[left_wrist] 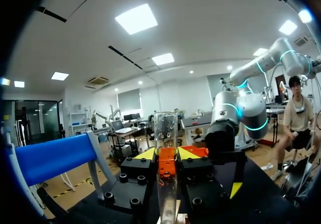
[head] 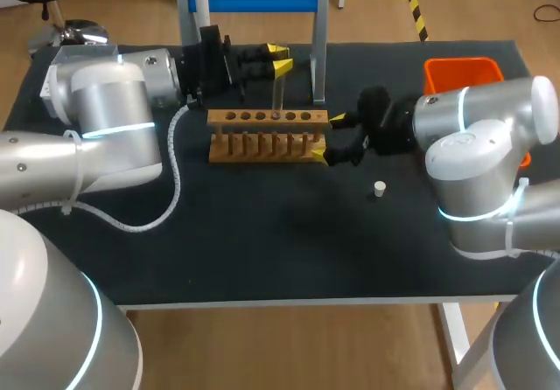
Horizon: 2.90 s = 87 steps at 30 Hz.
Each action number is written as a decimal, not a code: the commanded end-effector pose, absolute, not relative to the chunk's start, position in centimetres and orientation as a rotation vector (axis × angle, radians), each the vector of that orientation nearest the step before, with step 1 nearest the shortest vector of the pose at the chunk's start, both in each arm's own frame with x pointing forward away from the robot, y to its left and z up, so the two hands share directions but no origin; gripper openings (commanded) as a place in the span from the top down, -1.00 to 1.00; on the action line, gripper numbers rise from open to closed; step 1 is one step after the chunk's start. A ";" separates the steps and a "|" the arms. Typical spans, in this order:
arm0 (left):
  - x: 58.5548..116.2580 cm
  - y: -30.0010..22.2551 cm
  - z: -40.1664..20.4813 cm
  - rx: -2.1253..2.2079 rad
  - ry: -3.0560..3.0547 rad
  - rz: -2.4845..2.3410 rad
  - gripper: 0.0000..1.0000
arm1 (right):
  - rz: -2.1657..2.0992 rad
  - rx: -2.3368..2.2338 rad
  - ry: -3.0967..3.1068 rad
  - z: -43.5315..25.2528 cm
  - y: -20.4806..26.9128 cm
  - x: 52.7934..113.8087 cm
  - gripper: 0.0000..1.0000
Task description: Invert the test tube, pick up the pipette, mount the tip to pipette, aspirate from beaker and dispense into the tube, eject the tip, return the pipette, and cap with the stopper.
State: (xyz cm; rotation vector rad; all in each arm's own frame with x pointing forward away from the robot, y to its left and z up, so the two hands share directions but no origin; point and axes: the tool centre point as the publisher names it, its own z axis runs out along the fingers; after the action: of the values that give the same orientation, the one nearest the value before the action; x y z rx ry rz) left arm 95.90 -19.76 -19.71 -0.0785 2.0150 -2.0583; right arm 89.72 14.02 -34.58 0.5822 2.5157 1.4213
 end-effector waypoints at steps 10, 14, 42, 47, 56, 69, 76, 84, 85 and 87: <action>96.9 -20.0 -21.1 -0.089 2.012 -2.066 1.00 | 1.422 0.582 2.516 -34.5 14.0 89.7 -1.00; 97.1 -19.9 -21.4 -0.096 2.008 -2.065 1.00 | 1.422 0.582 2.516 -34.5 14.0 89.7 -1.00; 97.6 -19.8 -23.1 -0.123 2.005 -2.051 1.00 | 1.422 0.582 2.516 -34.5 14.0 89.7 -1.00; 97.8 -19.9 -23.4 -0.128 2.008 -2.051 1.00 | 1.422 0.582 2.516 -34.5 14.0 89.7 -1.00; 97.9 -19.9 -24.3 -0.145 2.013 -2.054 1.00 | 1.422 0.582 2.516 -34.5 14.0 89.7 -1.00; 98.0 -19.6 -25.6 -0.187 2.015 -2.060 1.00 | 1.422 0.582 2.516 -34.5 14.0 89.7 -1.00; 98.1 -19.5 -26.2 -0.207 2.020 -2.062 1.00 | 1.422 0.582 2.516 -34.5 14.0 89.7 -1.00; 98.2 -19.4 -26.8 -0.224 2.024 -2.059 1.00 | 1.422 0.582 2.516 -34.5 14.0 89.7 -1.00; 98.2 -19.4 -26.8 -0.226 2.024 -2.058 1.00 | 1.422 0.582 2.516 -34.5 14.0 89.7 -1.00; 98.2 -19.3 -26.9 -0.232 2.024 -2.055 1.00 | 1.422 0.582 2.516 -34.5 14.0 89.7 -1.00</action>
State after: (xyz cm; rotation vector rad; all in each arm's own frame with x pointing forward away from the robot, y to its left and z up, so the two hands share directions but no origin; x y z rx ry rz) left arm 98.11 -19.17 -26.65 -0.2294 2.0302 -2.0548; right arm 89.72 14.02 -34.58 0.5823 2.5156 1.4213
